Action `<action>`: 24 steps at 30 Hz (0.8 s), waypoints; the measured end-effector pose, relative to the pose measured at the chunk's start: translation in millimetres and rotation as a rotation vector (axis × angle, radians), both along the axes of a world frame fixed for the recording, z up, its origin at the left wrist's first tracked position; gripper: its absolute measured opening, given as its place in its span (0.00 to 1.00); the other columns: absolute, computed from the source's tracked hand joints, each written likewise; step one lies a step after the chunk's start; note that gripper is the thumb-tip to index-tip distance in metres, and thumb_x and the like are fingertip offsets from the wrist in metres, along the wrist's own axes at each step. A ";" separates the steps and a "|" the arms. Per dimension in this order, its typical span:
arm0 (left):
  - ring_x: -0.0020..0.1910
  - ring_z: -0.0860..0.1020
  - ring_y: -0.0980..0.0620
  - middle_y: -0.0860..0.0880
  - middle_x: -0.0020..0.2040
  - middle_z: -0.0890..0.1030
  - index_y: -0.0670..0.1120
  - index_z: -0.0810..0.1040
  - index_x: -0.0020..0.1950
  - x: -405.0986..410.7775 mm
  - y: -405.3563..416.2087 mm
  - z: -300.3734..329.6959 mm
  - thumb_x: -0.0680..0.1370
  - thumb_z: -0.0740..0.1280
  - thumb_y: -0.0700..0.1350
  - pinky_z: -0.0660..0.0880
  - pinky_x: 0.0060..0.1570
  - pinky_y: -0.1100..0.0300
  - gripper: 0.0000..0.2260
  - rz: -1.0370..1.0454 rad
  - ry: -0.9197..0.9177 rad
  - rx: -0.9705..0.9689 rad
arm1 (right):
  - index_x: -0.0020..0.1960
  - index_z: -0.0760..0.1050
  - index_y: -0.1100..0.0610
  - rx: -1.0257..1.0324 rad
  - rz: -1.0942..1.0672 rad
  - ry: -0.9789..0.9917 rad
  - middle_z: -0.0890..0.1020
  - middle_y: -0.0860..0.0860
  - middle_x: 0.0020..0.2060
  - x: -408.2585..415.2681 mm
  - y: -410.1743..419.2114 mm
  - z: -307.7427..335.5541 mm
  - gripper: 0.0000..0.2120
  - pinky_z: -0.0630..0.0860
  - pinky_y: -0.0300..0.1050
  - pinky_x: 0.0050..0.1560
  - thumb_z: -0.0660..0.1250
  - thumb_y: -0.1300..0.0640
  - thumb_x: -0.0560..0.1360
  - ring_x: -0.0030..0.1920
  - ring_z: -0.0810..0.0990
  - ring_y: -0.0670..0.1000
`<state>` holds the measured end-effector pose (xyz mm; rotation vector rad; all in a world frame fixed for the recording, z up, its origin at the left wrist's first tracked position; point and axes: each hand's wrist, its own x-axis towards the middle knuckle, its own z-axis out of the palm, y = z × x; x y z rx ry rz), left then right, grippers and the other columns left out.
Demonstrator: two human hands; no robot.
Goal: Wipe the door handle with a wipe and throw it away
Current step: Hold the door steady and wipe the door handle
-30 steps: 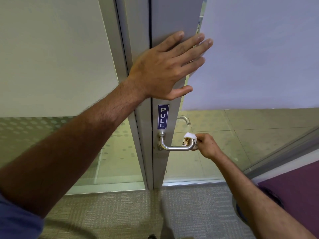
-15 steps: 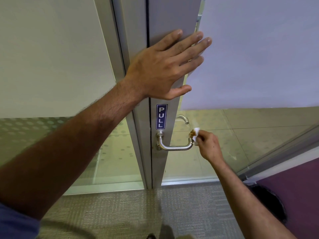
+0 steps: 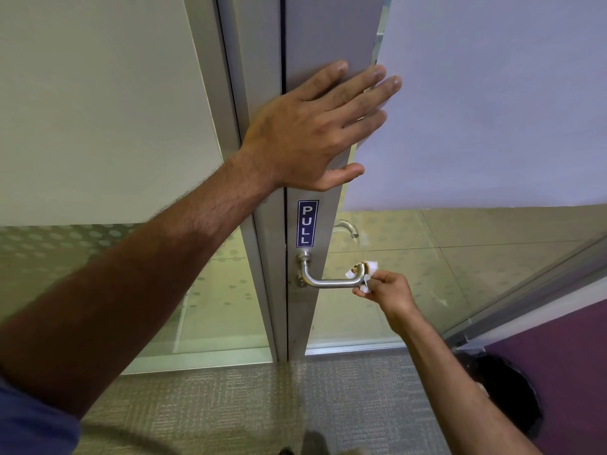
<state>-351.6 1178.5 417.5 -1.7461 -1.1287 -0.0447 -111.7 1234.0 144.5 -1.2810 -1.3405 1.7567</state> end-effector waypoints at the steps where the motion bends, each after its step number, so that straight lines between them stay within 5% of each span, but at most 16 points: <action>1: 0.82 0.59 0.41 0.41 0.83 0.60 0.42 0.70 0.76 -0.3 0.4 0.4 0.84 0.55 0.63 0.56 0.78 0.42 0.30 -0.002 0.002 0.002 | 0.33 0.84 0.62 -0.087 -0.056 0.072 0.87 0.58 0.40 -1.2 -6.7 -2.3 0.20 0.85 0.45 0.44 0.61 0.76 0.77 0.44 0.82 0.60; 5: 0.81 0.60 0.41 0.41 0.82 0.60 0.42 0.70 0.76 -2.2 1.9 0.0 0.84 0.54 0.63 0.57 0.78 0.42 0.30 -0.004 0.015 0.020 | 0.44 0.79 0.71 -0.304 -0.135 0.181 0.84 0.65 0.48 -23.8 -46.0 -10.8 0.09 0.84 0.50 0.50 0.61 0.76 0.77 0.48 0.86 0.62; 9: 0.81 0.60 0.42 0.41 0.82 0.60 0.42 0.71 0.75 -0.6 2.2 -1.6 0.84 0.55 0.62 0.57 0.78 0.42 0.30 -0.006 -0.003 0.018 | 0.45 0.78 0.68 -0.492 -0.199 0.377 0.87 0.59 0.40 -65.2 -78.3 -8.1 0.09 0.83 0.48 0.56 0.60 0.76 0.76 0.44 0.88 0.57; 12: 0.81 0.60 0.41 0.41 0.82 0.61 0.42 0.71 0.75 1.1 1.8 -1.1 0.83 0.55 0.62 0.58 0.78 0.42 0.29 -0.010 -0.002 0.013 | 0.52 0.78 0.71 -0.668 -0.230 0.572 0.85 0.63 0.50 -89.1 -81.7 2.6 0.10 0.78 0.49 0.63 0.58 0.77 0.78 0.53 0.84 0.59; 19: 0.81 0.61 0.41 0.40 0.82 0.61 0.42 0.71 0.75 -0.5 1.8 -0.2 0.84 0.55 0.62 0.58 0.77 0.41 0.30 -0.004 0.007 0.019 | 0.68 0.70 0.73 -0.904 -0.304 0.763 0.77 0.68 0.65 -112.0 -83.8 21.2 0.18 0.82 0.51 0.52 0.53 0.77 0.80 0.58 0.81 0.61; 24: 0.81 0.61 0.41 0.40 0.82 0.61 0.42 0.70 0.76 1.0 0.5 0.0 0.84 0.54 0.62 0.57 0.78 0.41 0.30 0.003 0.015 0.005 | 0.71 0.69 0.68 -0.985 -0.395 0.828 0.77 0.66 0.65 -105.7 -89.8 22.3 0.20 0.83 0.50 0.50 0.55 0.73 0.81 0.57 0.82 0.60</action>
